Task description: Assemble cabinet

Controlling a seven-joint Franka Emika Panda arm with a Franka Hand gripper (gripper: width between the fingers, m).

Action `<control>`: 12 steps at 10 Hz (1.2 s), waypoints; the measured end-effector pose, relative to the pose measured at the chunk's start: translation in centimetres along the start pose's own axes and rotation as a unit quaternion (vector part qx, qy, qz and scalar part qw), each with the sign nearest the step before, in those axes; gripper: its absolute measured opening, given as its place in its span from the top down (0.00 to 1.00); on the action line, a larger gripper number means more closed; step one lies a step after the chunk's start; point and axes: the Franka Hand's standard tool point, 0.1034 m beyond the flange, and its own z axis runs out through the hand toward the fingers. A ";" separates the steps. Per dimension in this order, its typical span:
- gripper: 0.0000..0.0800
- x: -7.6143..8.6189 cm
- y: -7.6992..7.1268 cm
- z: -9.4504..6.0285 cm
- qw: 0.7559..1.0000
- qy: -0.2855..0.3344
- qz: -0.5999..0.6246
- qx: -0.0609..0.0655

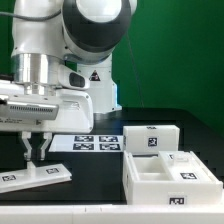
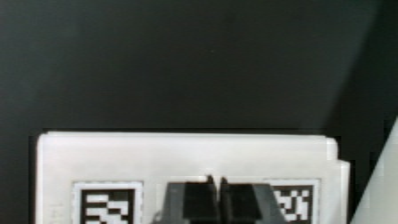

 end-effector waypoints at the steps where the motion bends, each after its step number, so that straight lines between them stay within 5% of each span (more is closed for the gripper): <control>1: 1.00 -0.4 -0.4 -0.4 1.000 0.006 -0.006 0.022; 2: 1.00 -0.8 -0.8 -0.6 0.999 0.006 -0.004 0.033; 3: 0.92 -1.5 -1.3 -1.3 0.998 0.010 -0.003 0.061; 4: 0.75 -2.3 -0.8 -1.5 0.997 0.010 -0.010 0.071; 5: 0.58 -2.0 -0.5 -1.3 0.998 0.011 -0.015 0.065; 6: 0.58 -1.2 -0.4 -1.1 0.998 0.018 -0.015 0.063; 8: 0.18 -1.0 -0.6 -1.1 0.998 0.020 -0.012 0.065; 9: 0.18 -0.8 -0.6 -1.0 0.998 0.021 -0.011 0.065; 10: 0.03 -0.8 -0.6 -0.9 0.998 0.022 -0.012 0.065; 12: 0.01 -0.2 -0.6 -0.8 0.997 0.023 0.033 0.067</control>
Offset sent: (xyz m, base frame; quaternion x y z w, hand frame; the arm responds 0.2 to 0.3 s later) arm -0.0038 0.0129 -0.0075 0.0816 -0.0360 0.0464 0.9949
